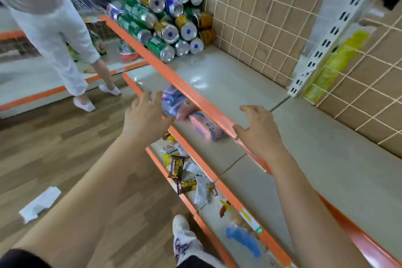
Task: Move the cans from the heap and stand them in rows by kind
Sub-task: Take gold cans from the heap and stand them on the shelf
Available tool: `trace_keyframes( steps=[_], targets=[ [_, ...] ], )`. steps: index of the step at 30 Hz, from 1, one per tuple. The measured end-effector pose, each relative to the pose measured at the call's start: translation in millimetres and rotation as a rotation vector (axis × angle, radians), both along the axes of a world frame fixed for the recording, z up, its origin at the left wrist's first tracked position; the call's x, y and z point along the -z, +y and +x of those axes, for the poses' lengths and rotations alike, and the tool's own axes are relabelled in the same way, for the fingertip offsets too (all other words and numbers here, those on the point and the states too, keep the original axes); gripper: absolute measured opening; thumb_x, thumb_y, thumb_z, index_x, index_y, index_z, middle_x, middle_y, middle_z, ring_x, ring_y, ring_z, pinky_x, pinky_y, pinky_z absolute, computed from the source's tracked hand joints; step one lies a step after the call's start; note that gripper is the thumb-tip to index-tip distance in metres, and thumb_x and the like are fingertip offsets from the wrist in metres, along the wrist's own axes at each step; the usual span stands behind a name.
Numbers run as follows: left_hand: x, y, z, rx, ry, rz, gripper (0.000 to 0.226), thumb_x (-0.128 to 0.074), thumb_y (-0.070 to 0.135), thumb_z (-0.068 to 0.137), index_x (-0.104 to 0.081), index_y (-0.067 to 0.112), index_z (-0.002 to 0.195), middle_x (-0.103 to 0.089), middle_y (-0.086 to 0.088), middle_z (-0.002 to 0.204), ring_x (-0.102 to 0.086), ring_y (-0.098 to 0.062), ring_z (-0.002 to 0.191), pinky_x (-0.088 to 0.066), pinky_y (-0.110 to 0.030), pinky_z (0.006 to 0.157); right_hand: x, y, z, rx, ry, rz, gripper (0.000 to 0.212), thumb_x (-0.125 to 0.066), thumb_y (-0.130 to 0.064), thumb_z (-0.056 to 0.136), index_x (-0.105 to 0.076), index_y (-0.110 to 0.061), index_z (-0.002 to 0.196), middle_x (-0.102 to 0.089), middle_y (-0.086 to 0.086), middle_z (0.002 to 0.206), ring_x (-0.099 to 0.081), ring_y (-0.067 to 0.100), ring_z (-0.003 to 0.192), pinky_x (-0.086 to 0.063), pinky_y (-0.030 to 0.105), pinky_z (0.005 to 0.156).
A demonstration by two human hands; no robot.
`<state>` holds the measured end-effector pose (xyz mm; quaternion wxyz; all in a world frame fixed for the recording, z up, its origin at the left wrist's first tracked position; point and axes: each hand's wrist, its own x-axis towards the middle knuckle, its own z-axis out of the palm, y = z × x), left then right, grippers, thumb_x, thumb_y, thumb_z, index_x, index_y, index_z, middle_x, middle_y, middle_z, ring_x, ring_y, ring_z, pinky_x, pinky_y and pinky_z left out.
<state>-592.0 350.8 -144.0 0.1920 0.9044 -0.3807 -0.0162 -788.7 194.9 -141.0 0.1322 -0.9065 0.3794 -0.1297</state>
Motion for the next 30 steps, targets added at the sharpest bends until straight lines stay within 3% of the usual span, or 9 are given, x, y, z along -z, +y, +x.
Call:
trace_keyframes(
  steps=[3, 9, 15, 18, 22, 30],
  targets=[
    [4, -9, 52, -0.028, -0.010, 0.031, 0.067, -0.047, 0.054, 0.079, -0.037, 0.021, 0.137, -0.034, -0.008, 0.144, -0.034, -0.036, 0.130, -0.036, -0.051, 0.102, 5, -21, 57, -0.024, -0.027, 0.015, 0.053, -0.062, -0.026, 0.085, -0.047, -0.011, 0.134, -0.046, 0.013, 0.136, -0.038, 0.035, 0.125, -0.033, 0.040, 0.104],
    [-12, -45, 161, -0.097, 0.045, 0.016, 0.071, -0.061, 0.042, 0.084, -0.031, 0.015, 0.142, -0.032, -0.011, 0.145, -0.032, -0.035, 0.133, -0.036, -0.051, 0.101, 7, -72, 173, -0.053, -0.085, 0.077, 0.053, -0.062, -0.027, 0.086, -0.046, -0.014, 0.135, -0.046, 0.012, 0.136, -0.038, 0.033, 0.125, -0.031, 0.038, 0.104],
    [-30, -82, 245, -0.078, 0.017, -0.042, 0.050, -0.060, 0.037, 0.086, -0.044, 0.008, 0.124, -0.042, -0.014, 0.126, -0.044, -0.037, 0.115, -0.043, -0.048, 0.086, -10, -114, 270, -0.073, -0.130, 0.077, 0.054, -0.066, -0.024, 0.083, -0.050, -0.009, 0.132, -0.051, 0.017, 0.128, -0.043, 0.038, 0.119, -0.037, 0.043, 0.099],
    [-36, -102, 275, -0.031, 0.007, -0.057, 0.062, -0.059, 0.040, 0.087, -0.034, 0.015, 0.139, -0.038, -0.011, 0.137, -0.041, -0.035, 0.122, -0.040, -0.045, 0.091, -21, -125, 305, -0.078, -0.147, 0.059, 0.051, -0.068, -0.024, 0.081, -0.053, -0.008, 0.127, -0.053, 0.016, 0.124, -0.047, 0.038, 0.114, -0.041, 0.045, 0.094],
    [-41, -132, 318, 0.074, 0.004, -0.074, 0.068, -0.055, 0.044, 0.088, -0.027, 0.018, 0.144, -0.033, -0.009, 0.144, -0.040, -0.033, 0.126, -0.043, -0.049, 0.094, -31, -137, 341, 0.000, -0.202, 0.047, 0.047, -0.067, -0.022, 0.081, -0.054, -0.010, 0.125, -0.053, 0.014, 0.121, -0.047, 0.035, 0.111, -0.042, 0.043, 0.092],
    [-54, -163, 386, 0.314, -0.075, -0.119, 0.057, -0.053, 0.043, 0.090, -0.039, 0.017, 0.139, -0.044, -0.009, 0.136, -0.041, -0.030, 0.125, -0.042, -0.042, 0.094, -27, -125, 381, 0.273, -0.286, 0.057, 0.045, -0.063, -0.019, 0.086, -0.052, -0.011, 0.129, -0.050, 0.014, 0.126, -0.044, 0.031, 0.117, -0.034, 0.034, 0.093]
  ],
)
